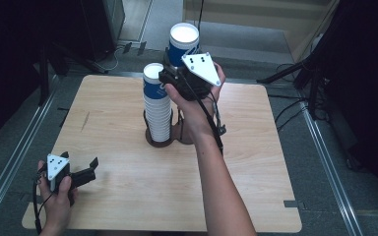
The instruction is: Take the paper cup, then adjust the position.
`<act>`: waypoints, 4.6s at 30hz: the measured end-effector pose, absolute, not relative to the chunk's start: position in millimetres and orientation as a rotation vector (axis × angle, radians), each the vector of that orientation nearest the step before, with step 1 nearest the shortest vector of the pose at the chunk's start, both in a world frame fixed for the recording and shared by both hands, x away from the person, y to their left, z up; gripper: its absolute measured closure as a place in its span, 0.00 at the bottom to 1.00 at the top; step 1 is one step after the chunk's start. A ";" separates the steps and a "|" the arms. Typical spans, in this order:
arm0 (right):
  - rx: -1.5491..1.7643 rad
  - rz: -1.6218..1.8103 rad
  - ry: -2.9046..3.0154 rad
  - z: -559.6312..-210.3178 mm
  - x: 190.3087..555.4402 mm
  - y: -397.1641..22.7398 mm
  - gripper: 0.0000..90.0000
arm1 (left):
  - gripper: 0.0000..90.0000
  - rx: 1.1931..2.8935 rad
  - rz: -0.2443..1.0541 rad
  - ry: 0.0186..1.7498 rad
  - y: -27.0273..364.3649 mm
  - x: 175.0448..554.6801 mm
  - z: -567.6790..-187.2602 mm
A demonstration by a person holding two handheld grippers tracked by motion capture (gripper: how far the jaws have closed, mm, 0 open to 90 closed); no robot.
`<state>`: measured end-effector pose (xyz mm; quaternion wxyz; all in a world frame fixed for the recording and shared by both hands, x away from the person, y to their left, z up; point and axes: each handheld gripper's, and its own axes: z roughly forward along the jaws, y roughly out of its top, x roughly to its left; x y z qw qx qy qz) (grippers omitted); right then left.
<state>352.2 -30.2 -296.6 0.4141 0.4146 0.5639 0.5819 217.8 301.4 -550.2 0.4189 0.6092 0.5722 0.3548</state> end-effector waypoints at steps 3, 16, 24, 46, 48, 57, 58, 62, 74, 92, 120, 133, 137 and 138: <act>1.052 1.456 1.407 -297.0 350.9 -37.6 0.20 | 0.00 1.529 0.889 1.435 301.5 217.7 -550.2; 1.079 1.417 1.380 -305.1 342.3 -69.4 0.20 | 0.00 1.531 0.895 1.432 300.8 217.8 -550.3; 1.090 1.396 1.374 -312.7 335.2 -85.8 0.20 | 0.00 1.529 0.895 1.433 300.8 217.7 -550.2; 1.119 1.375 1.367 -331.7 318.3 -109.5 0.20 | 0.00 1.532 0.904 1.429 300.1 217.4 -550.3; 1.122 1.369 1.372 -334.8 316.3 -111.9 0.20 | 0.00 1.533 0.903 1.429 300.0 217.4 -550.3; 1.132 1.370 1.378 -345.2 309.7 -115.8 0.20 | 0.00 1.533 0.907 1.430 299.7 217.3 -550.3; 1.140 1.368 1.380 -349.4 308.5 -117.1 0.20 | 0.00 1.533 0.904 1.430 300.0 217.4 -550.3; 1.160 1.363 1.381 -356.9 307.1 -120.7 0.20 | 0.00 1.535 0.903 1.431 299.9 217.6 -550.3; 1.196 1.338 1.398 -381.9 298.9 -130.7 0.20 | 0.00 1.544 0.917 1.430 298.0 217.1 -550.2; 1.234 1.282 1.444 -420.2 284.4 -142.2 0.20 | 0.00 1.505 0.895 1.410 301.5 217.0 -549.9; 1.237 1.224 1.574 -483.1 270.0 -143.7 0.20 | 0.00 1.582 0.802 1.287 276.1 217.0 -513.0; 1.148 1.188 1.660 -487.7 257.6 -127.3 0.20 | 0.00 1.646 0.705 1.169 232.4 227.5 -481.8; 1.127 1.174 1.663 -487.1 254.4 -125.1 0.20 | 0.00 1.651 0.648 1.098 221.7 229.5 -472.1; 1.125 1.174 1.663 -487.1 253.5 -124.6 0.20 | 0.00 1.647 0.637 1.084 219.9 229.4 -471.4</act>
